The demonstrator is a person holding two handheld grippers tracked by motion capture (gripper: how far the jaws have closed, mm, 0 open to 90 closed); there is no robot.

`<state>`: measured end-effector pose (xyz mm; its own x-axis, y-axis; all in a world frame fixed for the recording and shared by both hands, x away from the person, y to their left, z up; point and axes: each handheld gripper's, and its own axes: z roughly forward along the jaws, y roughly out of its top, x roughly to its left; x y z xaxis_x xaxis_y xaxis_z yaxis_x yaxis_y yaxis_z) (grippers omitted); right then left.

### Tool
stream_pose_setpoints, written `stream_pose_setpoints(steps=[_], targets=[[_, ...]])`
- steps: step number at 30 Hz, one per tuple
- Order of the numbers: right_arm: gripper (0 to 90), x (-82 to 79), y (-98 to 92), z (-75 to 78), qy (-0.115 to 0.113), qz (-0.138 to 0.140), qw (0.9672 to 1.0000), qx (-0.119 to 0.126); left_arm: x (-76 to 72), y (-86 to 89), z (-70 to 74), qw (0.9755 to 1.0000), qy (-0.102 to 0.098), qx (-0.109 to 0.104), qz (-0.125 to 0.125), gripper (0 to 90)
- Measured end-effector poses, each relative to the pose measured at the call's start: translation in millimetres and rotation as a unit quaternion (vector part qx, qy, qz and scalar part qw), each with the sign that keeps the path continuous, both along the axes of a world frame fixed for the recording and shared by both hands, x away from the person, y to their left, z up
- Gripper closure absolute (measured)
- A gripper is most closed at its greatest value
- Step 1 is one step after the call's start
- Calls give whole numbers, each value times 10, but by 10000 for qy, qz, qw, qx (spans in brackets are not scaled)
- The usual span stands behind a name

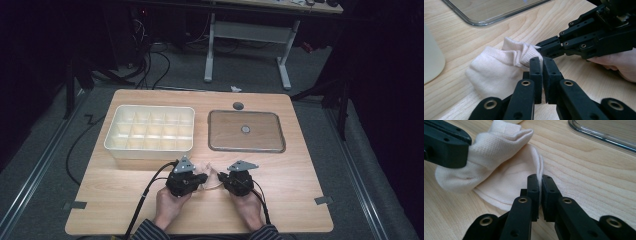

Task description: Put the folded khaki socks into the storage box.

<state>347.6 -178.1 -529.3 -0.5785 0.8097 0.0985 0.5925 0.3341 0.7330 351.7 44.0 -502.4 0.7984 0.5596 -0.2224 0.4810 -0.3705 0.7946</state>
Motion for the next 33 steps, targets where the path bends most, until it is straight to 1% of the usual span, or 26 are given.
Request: stream_pose_setpoints(steps=[4, 8, 13, 15, 19, 20, 23, 25, 29, 33], targets=[[856, 5, 0, -3, 24, -1, 10000, 30, 7, -39, -39, 10000, 36, 66, -48, 869], [855, 9, -1, -6, 21, 3, 10000, 36, 7, -102, -95, 9997, 47, 204, -88, 870], [849, 11, -1, -7, 23, 9, 10000, 38, 27, -123, -151, 9996, 161, 206, -132, 868], [840, 10, 0, -8, 25, -3, 10000, 30, 23, -131, -163, 9995, 159, 216, -160, 859], [794, 6, 0, -3, 20, -25, 10000, 16, 12, -116, -135, 9997, 107, 137, -151, 816], [775, 3, -1, 0, 5, -27, 10000, 14, 5, -110, -124, 9998, 104, 111, -150, 794], [717, -13, -11, 29, 0, -37, 10000, 38, -11, -83, -90, 9998, 55, 139, -142, 748], [687, -26, -24, 59, -54, -59, 9999, 80, -17, -60, -69, 9998, 36, 154, -120, 723], [643, -60, -23, 127, -133, -70, 9999, 70, -40, -15, -14, 9999, -9, 64, -97, 686], [600, -91, 3, 216, -289, -37, 9996, 64, -56, 32, 37, 10000, -52, 0, -60, 664]])
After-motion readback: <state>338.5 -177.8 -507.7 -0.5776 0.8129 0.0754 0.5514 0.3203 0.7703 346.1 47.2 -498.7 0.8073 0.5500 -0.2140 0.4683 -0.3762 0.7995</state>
